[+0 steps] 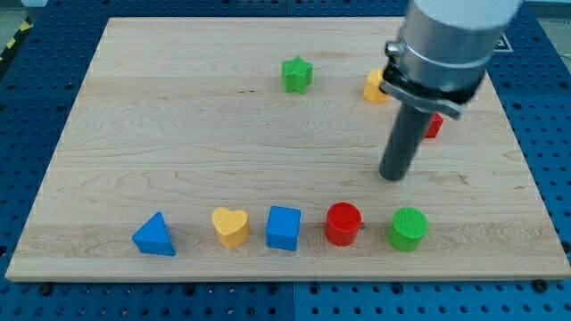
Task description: Push the red star closer to the green circle
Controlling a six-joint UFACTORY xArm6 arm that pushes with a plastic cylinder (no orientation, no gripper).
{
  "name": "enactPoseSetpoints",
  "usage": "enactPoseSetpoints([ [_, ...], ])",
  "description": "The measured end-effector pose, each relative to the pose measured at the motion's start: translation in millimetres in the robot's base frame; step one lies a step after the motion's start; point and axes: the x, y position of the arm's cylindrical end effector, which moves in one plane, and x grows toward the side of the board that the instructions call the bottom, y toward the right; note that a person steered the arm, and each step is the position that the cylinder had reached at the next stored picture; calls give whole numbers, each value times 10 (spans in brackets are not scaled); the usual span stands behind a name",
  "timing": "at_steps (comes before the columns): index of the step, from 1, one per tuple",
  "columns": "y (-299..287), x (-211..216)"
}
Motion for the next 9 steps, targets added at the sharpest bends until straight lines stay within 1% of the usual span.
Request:
enactPoseSetpoints([
  [1,-91,-575],
  [2,70,-799],
  [3,502,-824],
  [7,828,-801],
  [9,887,-278],
])
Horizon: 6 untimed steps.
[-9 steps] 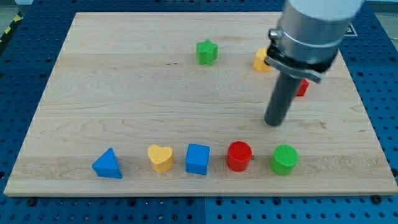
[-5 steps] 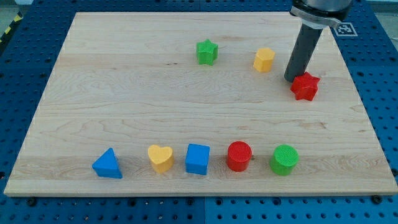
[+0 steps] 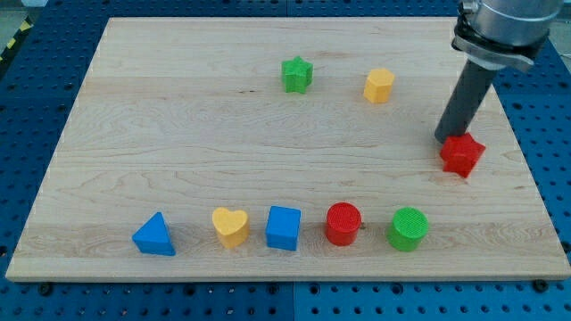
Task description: Push the red star closer to the green circle
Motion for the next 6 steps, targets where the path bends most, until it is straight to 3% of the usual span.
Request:
enactPoseSetpoints([
  [1,161,234],
  [2,413,43],
  [3,623,296],
  [4,586,487],
  [6,301,401],
])
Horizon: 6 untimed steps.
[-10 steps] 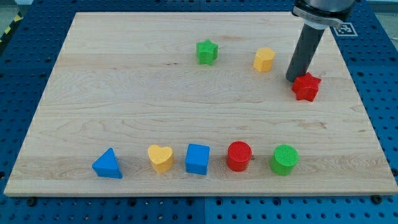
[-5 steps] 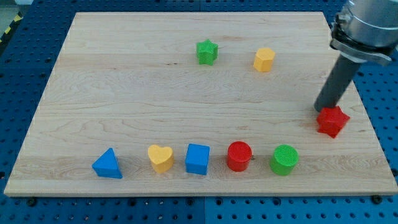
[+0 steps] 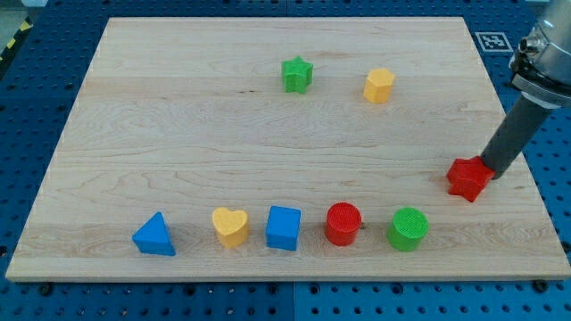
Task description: Push the red star closer to the green circle
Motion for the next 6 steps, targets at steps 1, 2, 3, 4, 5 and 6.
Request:
enactPoseSetpoints([
  [1,-135,0],
  [2,-295,0],
  [3,-421,11],
  [4,-493,59],
  [5,-577,206],
  [6,-673,173],
])
